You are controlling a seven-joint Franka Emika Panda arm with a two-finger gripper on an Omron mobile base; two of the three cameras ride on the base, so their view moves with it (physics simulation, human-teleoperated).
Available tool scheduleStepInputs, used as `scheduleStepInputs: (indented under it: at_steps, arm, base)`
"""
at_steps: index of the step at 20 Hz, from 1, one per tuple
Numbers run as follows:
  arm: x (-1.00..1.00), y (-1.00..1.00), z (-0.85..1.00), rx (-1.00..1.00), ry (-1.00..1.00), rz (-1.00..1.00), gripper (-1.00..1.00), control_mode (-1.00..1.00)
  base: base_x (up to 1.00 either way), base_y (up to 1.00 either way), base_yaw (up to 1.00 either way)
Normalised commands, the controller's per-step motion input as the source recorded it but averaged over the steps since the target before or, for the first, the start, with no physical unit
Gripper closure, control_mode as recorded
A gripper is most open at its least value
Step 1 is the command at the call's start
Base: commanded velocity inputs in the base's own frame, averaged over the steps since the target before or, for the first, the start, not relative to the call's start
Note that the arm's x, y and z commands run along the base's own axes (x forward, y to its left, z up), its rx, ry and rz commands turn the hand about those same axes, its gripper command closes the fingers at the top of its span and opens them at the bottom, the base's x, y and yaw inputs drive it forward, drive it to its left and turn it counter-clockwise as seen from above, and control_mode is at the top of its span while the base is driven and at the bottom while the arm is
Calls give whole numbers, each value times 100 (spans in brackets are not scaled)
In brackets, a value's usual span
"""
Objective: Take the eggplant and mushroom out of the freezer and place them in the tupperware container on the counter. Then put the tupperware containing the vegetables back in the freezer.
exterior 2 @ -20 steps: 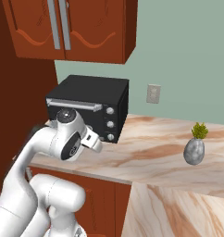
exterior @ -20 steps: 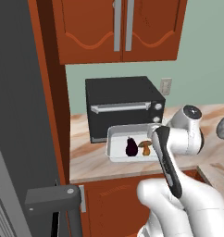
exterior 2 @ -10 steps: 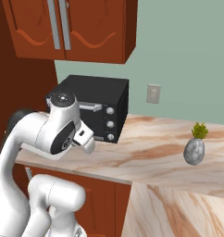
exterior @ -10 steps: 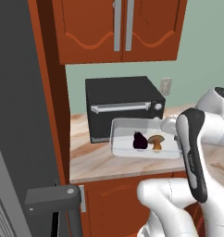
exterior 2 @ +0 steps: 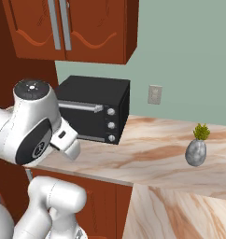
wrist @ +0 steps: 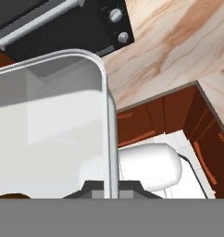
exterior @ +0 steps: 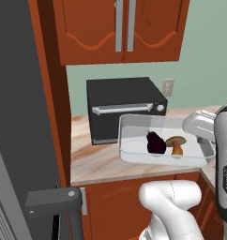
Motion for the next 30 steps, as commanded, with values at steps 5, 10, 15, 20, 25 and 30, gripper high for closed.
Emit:
scheduleStepInputs:
  at_steps: [5,10,15,20,25,30]
  arm:
    - [-60,3,48,5,-20,2,100,-100]
    - [-20,10,44,3,-20,2,100,-100]
    - [-24,6,14,0,-19,1,100,-100]
    - [-7,0,0,0,-2,0,100,100]
    - [0,0,0,0,0,0,100,100]
    - [0,0,0,0,0,0,100,100]
  base:
    - [0,0,0]
    - [0,0,0]
    - [0,0,0]
    - [-38,0,-1]
    - [-100,0,-8]
    - [-100,0,-12]
